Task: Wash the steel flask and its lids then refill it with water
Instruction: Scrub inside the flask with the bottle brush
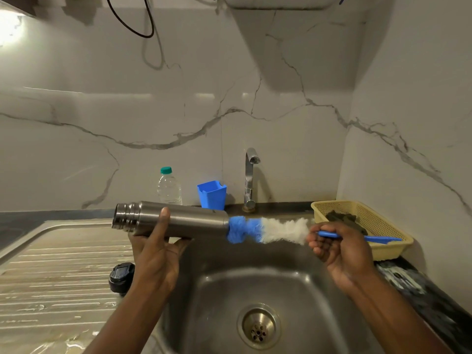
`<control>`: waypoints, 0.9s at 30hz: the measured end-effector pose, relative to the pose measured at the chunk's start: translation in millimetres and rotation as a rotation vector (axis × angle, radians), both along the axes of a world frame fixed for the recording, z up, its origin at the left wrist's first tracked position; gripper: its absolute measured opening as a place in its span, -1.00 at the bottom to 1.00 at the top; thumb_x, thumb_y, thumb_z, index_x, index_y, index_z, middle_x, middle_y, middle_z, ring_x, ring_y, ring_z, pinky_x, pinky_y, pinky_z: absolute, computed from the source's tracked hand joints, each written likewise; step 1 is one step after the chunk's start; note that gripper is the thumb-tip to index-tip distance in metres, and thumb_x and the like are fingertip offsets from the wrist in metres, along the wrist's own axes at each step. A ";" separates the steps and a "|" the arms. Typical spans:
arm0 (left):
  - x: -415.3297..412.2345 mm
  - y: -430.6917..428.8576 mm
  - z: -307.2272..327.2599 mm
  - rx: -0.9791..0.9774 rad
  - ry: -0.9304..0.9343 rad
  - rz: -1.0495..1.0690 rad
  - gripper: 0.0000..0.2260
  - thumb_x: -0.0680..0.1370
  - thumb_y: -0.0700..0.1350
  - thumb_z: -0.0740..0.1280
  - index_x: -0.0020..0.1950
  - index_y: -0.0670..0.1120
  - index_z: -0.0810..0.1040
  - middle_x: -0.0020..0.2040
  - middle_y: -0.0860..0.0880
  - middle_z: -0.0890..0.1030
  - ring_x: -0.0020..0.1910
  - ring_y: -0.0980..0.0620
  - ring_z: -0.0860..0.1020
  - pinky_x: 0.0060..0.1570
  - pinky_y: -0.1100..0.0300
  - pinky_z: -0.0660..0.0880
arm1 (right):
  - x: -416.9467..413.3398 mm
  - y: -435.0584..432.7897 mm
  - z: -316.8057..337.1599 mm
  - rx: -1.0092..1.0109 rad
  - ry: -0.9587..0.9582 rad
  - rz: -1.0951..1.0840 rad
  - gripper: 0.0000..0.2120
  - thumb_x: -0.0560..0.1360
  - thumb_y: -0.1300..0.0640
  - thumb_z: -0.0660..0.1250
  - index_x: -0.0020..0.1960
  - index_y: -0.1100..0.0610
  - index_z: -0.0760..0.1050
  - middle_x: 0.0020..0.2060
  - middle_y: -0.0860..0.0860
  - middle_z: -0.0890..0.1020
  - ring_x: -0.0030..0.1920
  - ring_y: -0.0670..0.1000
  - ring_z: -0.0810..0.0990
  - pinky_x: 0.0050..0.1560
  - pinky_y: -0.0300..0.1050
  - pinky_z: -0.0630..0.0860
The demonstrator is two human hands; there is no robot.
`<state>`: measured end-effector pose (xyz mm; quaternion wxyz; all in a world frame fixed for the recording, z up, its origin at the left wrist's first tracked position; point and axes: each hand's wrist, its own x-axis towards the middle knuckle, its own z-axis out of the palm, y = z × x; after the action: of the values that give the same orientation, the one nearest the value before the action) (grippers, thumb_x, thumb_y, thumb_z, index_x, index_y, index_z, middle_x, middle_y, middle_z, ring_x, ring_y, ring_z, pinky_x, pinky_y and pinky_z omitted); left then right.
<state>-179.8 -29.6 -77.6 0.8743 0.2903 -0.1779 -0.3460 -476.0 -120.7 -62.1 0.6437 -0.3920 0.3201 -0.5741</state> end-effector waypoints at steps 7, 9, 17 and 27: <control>-3.9 -1.5 -4.0 0.028 0.014 -0.023 -0.40 0.58 -0.18 0.44 0.58 -0.10 0.31 0.44 -0.20 0.54 0.38 -0.16 0.58 0.08 -0.32 0.64 | 9.3 4.1 -3.1 0.012 0.061 0.043 -0.75 0.62 0.31 0.18 -0.11 0.38 0.57 -0.39 0.23 0.64 -0.47 0.04 0.62 -0.47 -0.21 0.59; -0.2 -1.4 -1.3 0.017 0.013 -0.009 -0.38 0.55 -0.15 0.46 0.57 -0.11 0.32 0.44 -0.21 0.54 0.38 -0.17 0.59 0.12 -0.37 0.61 | 1.5 1.8 2.2 -0.004 0.014 0.005 -0.76 0.63 0.31 0.17 -0.10 0.38 0.56 -0.41 0.21 0.63 -0.47 0.03 0.61 -0.47 -0.23 0.58; 0.4 -2.3 -4.9 0.051 0.041 -0.033 -0.54 0.57 -0.16 0.45 0.43 -0.05 0.40 0.41 -0.19 0.56 0.38 -0.17 0.58 0.13 -0.38 0.61 | 4.3 2.7 -1.4 0.004 0.057 0.019 -0.75 0.62 0.31 0.17 -0.10 0.39 0.57 -0.38 0.24 0.64 -0.47 0.05 0.63 -0.48 -0.21 0.59; -1.3 -2.0 -4.5 0.055 0.041 0.000 -0.54 0.59 -0.17 0.43 0.44 -0.06 0.38 0.43 -0.20 0.53 0.40 -0.17 0.56 0.06 -0.32 0.64 | 5.5 3.7 1.2 -0.022 0.097 0.025 -0.74 0.62 0.31 0.16 -0.13 0.39 0.56 -0.41 0.24 0.63 -0.50 0.05 0.61 -0.50 -0.21 0.56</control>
<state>-181.1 -31.6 -82.1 0.8693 0.3071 -0.1505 -0.3568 -470.5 -117.1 -60.9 0.6303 -0.4305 0.3395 -0.5497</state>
